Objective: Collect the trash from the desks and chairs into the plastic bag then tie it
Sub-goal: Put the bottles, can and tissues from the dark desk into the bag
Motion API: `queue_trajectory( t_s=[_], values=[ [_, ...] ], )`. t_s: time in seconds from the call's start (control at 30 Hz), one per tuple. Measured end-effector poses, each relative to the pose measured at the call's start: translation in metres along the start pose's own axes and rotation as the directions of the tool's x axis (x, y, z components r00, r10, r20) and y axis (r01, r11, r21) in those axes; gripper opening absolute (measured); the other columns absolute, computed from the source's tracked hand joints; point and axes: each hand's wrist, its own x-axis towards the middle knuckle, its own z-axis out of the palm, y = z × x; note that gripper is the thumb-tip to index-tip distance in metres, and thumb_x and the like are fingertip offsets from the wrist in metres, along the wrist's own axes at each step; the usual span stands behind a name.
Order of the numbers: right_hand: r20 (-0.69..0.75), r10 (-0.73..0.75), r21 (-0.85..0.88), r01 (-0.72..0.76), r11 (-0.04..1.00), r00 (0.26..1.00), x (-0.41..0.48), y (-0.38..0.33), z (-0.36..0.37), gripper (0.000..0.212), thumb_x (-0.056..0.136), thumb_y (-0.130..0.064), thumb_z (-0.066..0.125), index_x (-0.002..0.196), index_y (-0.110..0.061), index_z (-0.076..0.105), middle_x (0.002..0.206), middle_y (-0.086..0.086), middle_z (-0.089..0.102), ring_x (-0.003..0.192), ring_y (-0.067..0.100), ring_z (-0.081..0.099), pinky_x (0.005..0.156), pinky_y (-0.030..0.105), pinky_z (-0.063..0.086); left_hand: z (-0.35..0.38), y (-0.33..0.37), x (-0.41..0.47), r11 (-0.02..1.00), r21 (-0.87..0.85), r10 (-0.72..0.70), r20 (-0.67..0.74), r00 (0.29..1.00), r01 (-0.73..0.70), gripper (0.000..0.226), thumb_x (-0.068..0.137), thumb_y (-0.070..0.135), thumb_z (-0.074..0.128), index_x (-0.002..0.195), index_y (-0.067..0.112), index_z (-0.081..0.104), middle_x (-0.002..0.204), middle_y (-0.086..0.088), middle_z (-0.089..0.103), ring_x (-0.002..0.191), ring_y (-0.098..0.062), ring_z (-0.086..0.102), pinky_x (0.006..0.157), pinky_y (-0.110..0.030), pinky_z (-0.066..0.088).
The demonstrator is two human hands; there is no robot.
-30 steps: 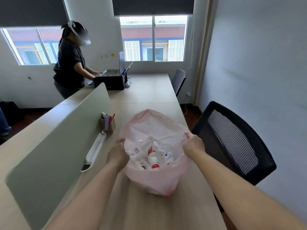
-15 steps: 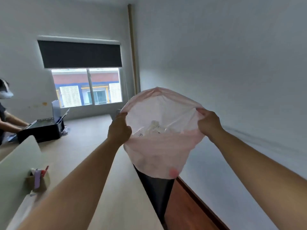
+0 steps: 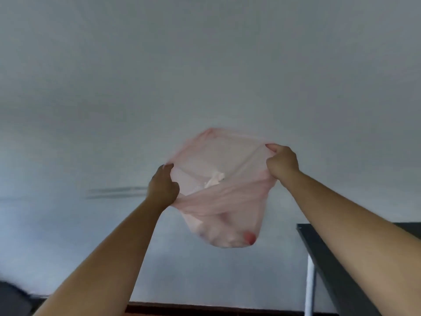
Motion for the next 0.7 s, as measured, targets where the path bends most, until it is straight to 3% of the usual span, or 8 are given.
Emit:
queue_trajectory(
  t_s=[0.2,0.4,0.6,0.7],
  values=[
    [-0.201,0.153,-0.078,-0.172,0.982,0.968,0.007,0.086,-0.104,0.061,0.081,0.005,0.040,0.135,-0.019,0.053,0.137,0.003,0.055,0.123,0.027,0.053,0.097,0.026,0.042,0.102,0.105,0.001,0.969,-0.141,0.228,0.195,0.954,-0.203,0.059,0.086,0.003,0.049,0.143,0.010,0.036,0.147,-0.011,0.039,0.131,-0.032,0.040,0.106,-0.034,0.032],
    [-0.347,0.250,-0.115,-0.306,0.945,0.904,0.011,0.158,-0.197,0.060,0.083,0.006,0.039,0.136,-0.018,0.053,0.139,0.002,0.053,0.124,0.027,0.052,0.099,0.029,0.044,0.177,0.202,-0.015,0.922,-0.232,0.380,0.400,0.834,-0.309,0.057,0.091,0.011,0.049,0.146,0.014,0.034,0.151,-0.008,0.036,0.137,-0.027,0.035,0.109,-0.030,0.029],
    [-0.347,0.272,-0.210,-0.357,0.910,0.898,0.029,0.214,-0.246,0.061,0.084,0.007,0.039,0.138,-0.019,0.050,0.140,0.002,0.052,0.124,0.026,0.052,0.093,0.023,0.040,0.233,0.270,-0.030,0.901,-0.301,0.428,0.489,0.760,-0.314,0.059,0.091,0.012,0.052,0.146,0.013,0.033,0.150,-0.010,0.036,0.136,-0.027,0.035,0.107,-0.028,0.030],
    [-0.293,0.288,-0.273,-0.368,0.889,0.912,0.038,0.248,-0.250,0.059,0.087,0.000,0.046,0.142,-0.018,0.043,0.142,0.003,0.050,0.122,0.026,0.053,0.097,0.028,0.043,0.267,0.286,-0.038,0.904,-0.312,0.423,0.557,0.715,-0.292,0.058,0.092,0.018,0.054,0.146,0.011,0.032,0.149,-0.011,0.037,0.135,-0.026,0.036,0.105,-0.028,0.031]
  ],
)
